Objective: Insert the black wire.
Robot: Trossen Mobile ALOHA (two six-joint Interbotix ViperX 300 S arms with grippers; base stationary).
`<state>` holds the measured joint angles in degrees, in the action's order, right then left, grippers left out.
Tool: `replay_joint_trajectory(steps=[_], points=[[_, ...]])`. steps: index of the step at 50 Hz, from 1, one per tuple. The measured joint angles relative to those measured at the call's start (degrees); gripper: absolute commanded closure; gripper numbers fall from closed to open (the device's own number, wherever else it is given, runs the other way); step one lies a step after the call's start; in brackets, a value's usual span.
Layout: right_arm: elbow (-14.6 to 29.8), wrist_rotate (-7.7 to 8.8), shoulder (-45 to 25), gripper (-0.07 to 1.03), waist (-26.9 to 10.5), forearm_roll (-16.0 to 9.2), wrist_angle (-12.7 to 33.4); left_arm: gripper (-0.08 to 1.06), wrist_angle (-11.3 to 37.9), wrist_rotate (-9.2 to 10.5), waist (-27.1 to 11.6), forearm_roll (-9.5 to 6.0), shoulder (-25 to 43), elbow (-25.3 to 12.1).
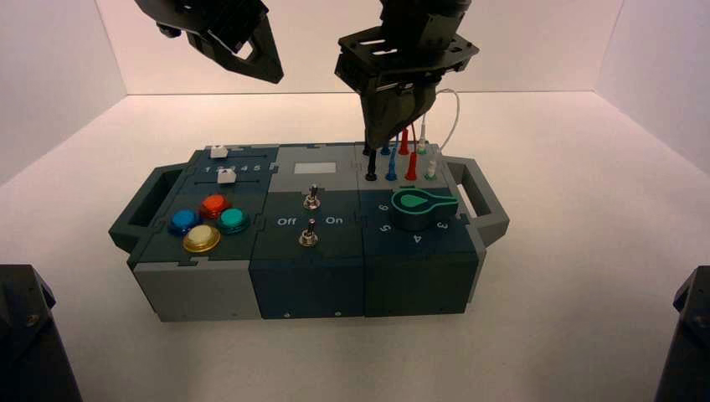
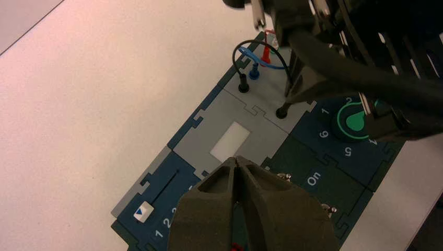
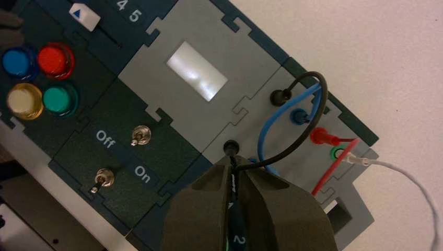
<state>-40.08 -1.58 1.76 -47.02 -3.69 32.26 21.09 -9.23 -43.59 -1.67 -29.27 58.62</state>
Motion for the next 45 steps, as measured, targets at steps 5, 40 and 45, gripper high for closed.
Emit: replay_joint_trajectory(steps=[5, 40, 45], points=[[-0.2, 0.00, 0.1, 0.98, -0.1, -0.1, 0.0, 1.01, 0.0, -0.09, 0.0, 0.00, 0.0, 0.0], [-1.0, 0.00, -1.0, 0.98, -0.1, -0.2, 0.2, 1.01, -0.1, -0.09, 0.0, 0.00, -0.1, 0.0], [-0.8, 0.00, -1.0, 0.98, -0.1, -0.2, 0.7, 1.01, 0.0, -0.09, 0.0, 0.00, -0.3, 0.0]])
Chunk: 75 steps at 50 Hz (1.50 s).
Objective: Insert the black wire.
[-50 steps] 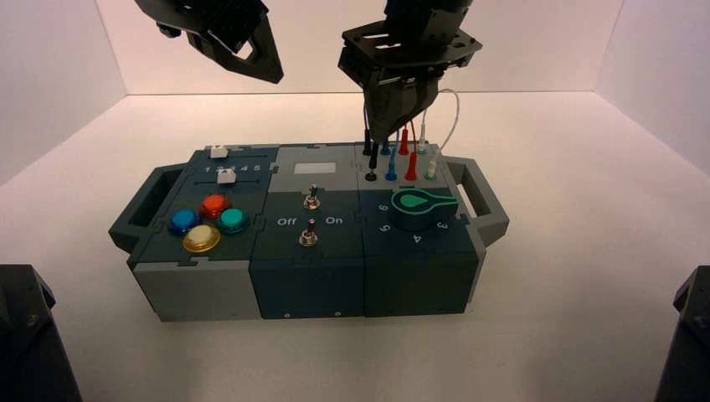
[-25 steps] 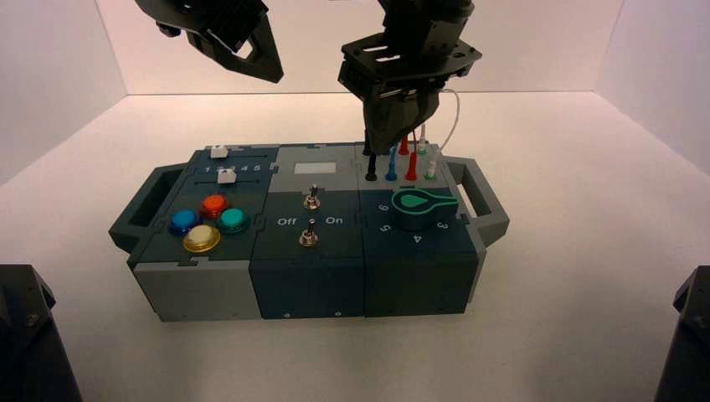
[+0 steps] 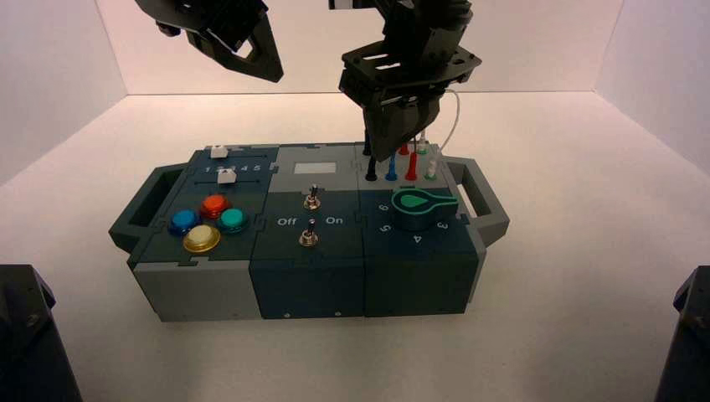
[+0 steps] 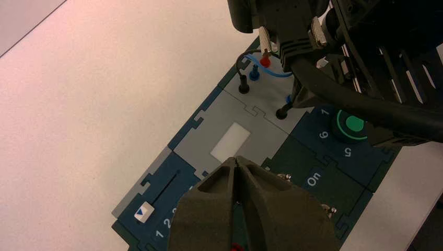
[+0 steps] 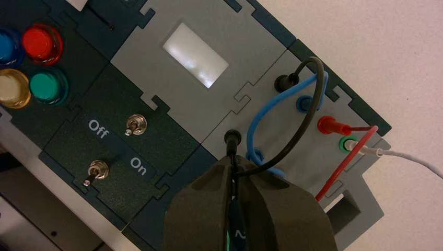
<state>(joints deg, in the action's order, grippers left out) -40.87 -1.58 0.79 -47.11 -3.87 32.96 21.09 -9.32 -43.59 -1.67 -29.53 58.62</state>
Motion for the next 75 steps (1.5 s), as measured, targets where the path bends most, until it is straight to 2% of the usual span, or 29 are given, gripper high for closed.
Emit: replay_joint_trajectory(steps=[46, 56, 63, 75], points=[[1.1, 0.09, -2.5, 0.98, -0.2, -0.1, 1.4, 1.01, -0.4, 0.00, 0.0, 0.00, -1.1, 0.0], [3.0, 0.09, 0.7, 0.83, -0.1, 0.0, 5.6, 1.01, -0.4, 0.00, 0.0, 0.00, -1.1, 0.0], [3.9, 0.00, 1.8, 0.82, -0.1, 0.0, 7.5, 1.01, -0.4, 0.00, 0.0, 0.00, -1.1, 0.0], [3.4, 0.09, 6.2, 0.82, -0.1, 0.0, 8.1, 1.01, -0.4, 0.00, 0.0, 0.00, -1.6, -0.3]])
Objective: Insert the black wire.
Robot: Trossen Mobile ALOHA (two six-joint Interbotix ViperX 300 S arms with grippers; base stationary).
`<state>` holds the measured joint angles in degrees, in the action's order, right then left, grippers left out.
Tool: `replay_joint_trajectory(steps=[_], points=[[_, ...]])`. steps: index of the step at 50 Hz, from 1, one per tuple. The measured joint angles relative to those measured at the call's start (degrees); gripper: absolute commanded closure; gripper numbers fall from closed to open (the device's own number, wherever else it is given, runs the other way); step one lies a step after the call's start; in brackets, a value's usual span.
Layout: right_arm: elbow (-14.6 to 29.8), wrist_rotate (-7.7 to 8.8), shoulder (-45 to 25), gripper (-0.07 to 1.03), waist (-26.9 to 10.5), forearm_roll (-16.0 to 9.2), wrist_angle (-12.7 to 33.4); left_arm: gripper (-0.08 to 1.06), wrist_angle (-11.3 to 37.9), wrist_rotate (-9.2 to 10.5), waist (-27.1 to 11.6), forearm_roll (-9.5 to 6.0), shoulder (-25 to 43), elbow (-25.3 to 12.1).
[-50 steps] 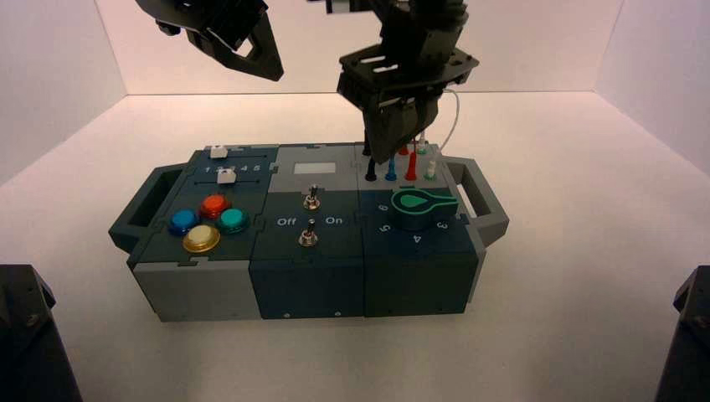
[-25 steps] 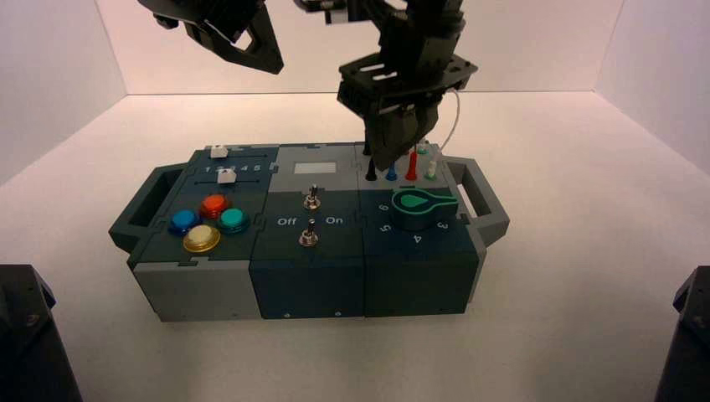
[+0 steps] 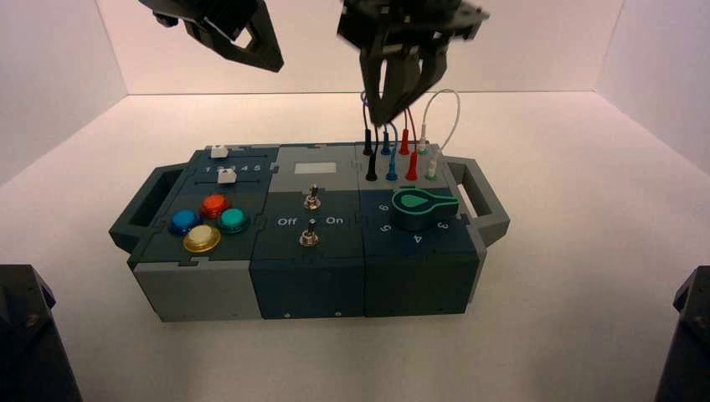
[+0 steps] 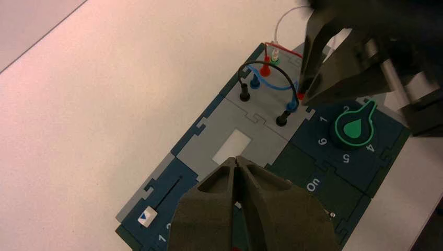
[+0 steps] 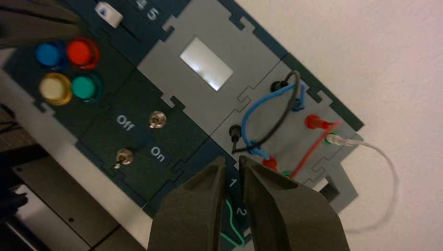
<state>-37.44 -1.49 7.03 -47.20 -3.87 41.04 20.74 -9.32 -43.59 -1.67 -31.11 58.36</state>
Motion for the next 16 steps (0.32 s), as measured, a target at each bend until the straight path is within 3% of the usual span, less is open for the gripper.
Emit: replay_joint_trajectory(steps=[11, 16], points=[[-0.8, -0.62, 4.1, 0.82, 0.1, -0.3, 0.2, 1.01, 0.2, 0.00, 0.0, 0.00, -2.1, -0.2], [-1.5, -1.32, 5.3, 0.82, 0.1, -1.6, 0.2, 1.01, 0.2, 0.09, 0.0, 0.00, -3.1, 0.1]])
